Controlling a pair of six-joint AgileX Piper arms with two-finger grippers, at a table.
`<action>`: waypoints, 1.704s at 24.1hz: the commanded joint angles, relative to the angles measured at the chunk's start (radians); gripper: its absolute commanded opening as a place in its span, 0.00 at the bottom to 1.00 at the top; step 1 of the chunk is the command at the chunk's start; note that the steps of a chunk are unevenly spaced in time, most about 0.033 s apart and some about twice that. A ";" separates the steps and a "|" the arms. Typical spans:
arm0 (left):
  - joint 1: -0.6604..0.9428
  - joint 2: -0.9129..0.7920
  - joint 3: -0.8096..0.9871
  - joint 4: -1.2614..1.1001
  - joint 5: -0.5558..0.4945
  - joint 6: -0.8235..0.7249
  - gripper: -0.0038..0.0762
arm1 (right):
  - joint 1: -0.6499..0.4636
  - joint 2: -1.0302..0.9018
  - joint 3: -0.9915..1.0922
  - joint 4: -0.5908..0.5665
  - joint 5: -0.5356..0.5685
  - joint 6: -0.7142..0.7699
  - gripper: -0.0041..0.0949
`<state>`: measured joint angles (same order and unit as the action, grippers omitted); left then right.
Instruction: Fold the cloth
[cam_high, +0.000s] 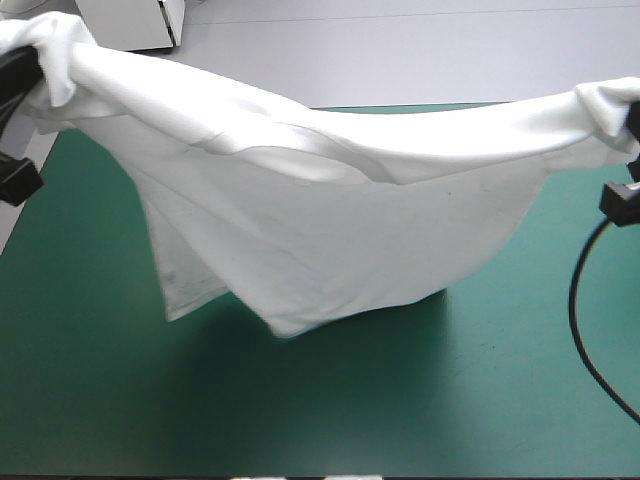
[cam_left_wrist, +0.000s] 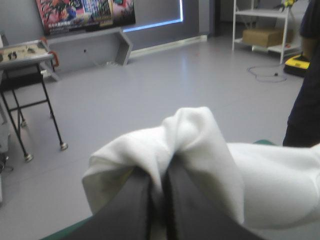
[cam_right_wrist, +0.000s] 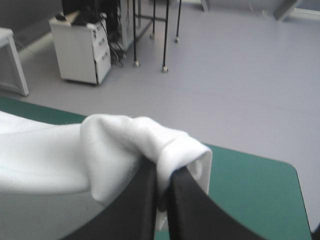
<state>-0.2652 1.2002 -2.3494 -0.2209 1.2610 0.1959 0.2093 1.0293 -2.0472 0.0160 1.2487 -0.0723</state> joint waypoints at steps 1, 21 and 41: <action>-0.003 -0.017 -0.070 -0.081 0.027 -0.010 0.04 | 0.049 -0.043 -0.138 -0.009 -0.109 -0.008 0.03; -0.001 0.351 0.242 0.062 -0.079 -0.027 0.04 | 0.061 0.405 0.118 -0.279 -0.274 -0.008 0.03; 0.029 0.780 0.239 0.057 -0.485 -0.007 0.04 | -0.193 0.950 0.042 0.126 -0.542 -0.198 0.03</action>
<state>-0.2440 2.0046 -2.0828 -0.1479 0.8984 0.1890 0.0523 1.9881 -1.9692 0.0807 0.7752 -0.2258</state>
